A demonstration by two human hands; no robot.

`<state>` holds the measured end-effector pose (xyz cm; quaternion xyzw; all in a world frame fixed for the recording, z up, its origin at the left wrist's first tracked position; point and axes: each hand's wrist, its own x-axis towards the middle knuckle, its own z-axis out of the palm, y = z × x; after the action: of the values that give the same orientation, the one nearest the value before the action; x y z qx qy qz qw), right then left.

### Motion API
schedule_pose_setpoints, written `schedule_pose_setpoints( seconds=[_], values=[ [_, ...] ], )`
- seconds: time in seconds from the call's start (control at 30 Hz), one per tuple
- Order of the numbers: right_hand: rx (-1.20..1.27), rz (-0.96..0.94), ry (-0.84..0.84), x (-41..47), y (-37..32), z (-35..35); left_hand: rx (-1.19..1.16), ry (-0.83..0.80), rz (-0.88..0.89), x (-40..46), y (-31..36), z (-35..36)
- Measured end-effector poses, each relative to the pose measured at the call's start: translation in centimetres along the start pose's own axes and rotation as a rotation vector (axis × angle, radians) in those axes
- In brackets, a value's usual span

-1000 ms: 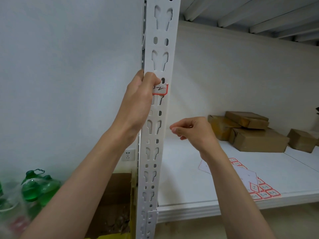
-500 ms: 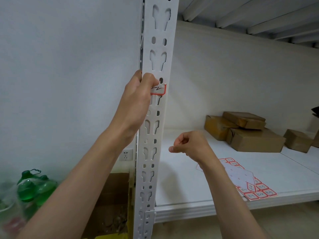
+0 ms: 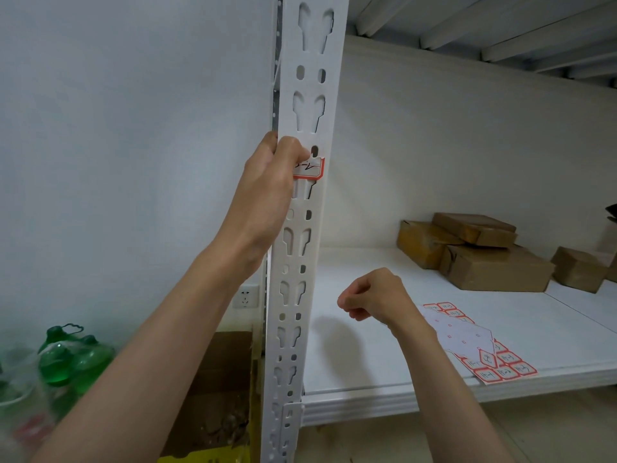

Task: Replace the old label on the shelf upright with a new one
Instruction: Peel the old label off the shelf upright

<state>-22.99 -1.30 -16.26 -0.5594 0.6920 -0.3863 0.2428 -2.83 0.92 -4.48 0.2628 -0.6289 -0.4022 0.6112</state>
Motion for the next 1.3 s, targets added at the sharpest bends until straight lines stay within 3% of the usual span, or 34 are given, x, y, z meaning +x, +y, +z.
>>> schedule_pose_setpoints(
  seconds=[0.23,0.47,1.3],
  values=[
    [-0.101,0.022,-0.023,0.2,0.3,0.3,0.0,0.015,-0.001,-0.1,-0.1,0.1],
    [-0.184,0.048,-0.15,-0.1,0.3,0.4,0.017,0.022,-0.012,-0.2,0.1,0.2],
    [-0.118,0.093,-0.097,0.6,1.3,0.7,0.051,0.016,0.001,-0.3,0.2,0.2]
  ],
)
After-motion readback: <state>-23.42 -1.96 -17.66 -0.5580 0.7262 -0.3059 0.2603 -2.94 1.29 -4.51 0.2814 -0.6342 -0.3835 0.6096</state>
